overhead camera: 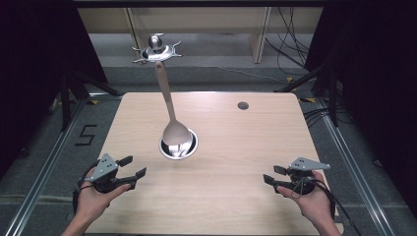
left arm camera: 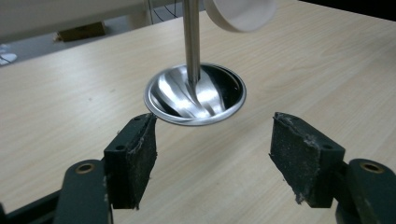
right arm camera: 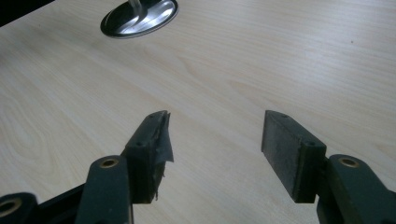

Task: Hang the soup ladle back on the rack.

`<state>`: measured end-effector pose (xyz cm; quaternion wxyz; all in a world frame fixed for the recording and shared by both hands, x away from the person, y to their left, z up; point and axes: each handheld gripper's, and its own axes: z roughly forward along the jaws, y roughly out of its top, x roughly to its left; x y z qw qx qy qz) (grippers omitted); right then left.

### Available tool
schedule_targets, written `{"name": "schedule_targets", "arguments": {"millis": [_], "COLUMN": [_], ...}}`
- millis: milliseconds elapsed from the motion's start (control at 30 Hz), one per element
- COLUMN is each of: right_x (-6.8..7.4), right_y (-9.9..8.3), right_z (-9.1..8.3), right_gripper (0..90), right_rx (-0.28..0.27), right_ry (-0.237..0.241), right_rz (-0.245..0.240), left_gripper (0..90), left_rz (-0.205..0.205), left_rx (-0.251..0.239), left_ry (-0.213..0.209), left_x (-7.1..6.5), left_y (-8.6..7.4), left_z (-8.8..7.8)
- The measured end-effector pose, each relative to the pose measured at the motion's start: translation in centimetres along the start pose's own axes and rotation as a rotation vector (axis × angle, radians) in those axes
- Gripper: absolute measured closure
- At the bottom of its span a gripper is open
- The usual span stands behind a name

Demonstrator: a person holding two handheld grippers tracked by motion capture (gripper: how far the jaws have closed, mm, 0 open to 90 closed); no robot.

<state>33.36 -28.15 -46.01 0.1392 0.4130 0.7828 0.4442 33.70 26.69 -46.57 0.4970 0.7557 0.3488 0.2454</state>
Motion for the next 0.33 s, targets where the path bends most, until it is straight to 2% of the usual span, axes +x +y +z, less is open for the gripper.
{"name": "schedule_targets", "arguments": {"millis": [33, 67, 100, 133, 167, 200, 233, 267, 300, 333], "right_x": [0.32, 0.31, 0.08, 0.19, 0.43, 0.33, 0.32, 0.01, 0.02, 0.08], "right_y": [-0.06, -0.1, -0.08, -0.11, -0.21, -0.25, -0.28, -0.3, -0.33, -0.36], "right_z": [-0.13, -0.02, -0.04, -0.15, -0.07, -0.06, -0.05, 0.06, -0.02, -0.05], "right_gripper": [42.1, 42.1, 42.1, 42.1, 42.1, 42.1, 42.1, 42.1, 42.1, 42.1], "right_rx": [0.016, 0.005, 0.003, 0.02, 0.013, 0.006, 0.005, -0.001, 0.004, 0.002], "right_ry": [-0.001, 0.007, -0.009, -0.005, 0.011, 0.002, 0.003, -0.008, 0.002, 0.007], "right_rz": [0.036, 0.033, -0.005, 0.011, 0.047, 0.032, 0.031, 0.002, 0.006, 0.018], "left_gripper": [31.0, 31.0, 31.0, 31.0, 31.0, 31.0, 31.0, 31.0, 31.0, 31.1], "left_rz": [-0.002, -0.003, 0.006, 0.005, -0.014, -0.004, -0.042, -0.068, -0.054, -0.056], "left_rx": [-0.001, -0.001, -0.003, -0.003, -0.004, 0.002, -0.002, 0.008, 0.0, -0.004], "left_ry": [0.0, 0.0, -0.003, -0.003, -0.003, -0.002, -0.003, 0.0, 0.002, 0.0], "left_x": [-0.01, -0.01, 0.09, 0.12, 0.04, 0.19, 0.08, 0.04, 0.23, 0.3], "left_y": [-0.02, -0.02, -0.01, -0.04, -0.12, -0.15, -0.28, -0.36, -0.34, -0.36], "left_z": [0.0, -0.03, -0.04, -0.04, 0.01, -0.01, 0.04, 0.01, 0.05, 0.08]}}
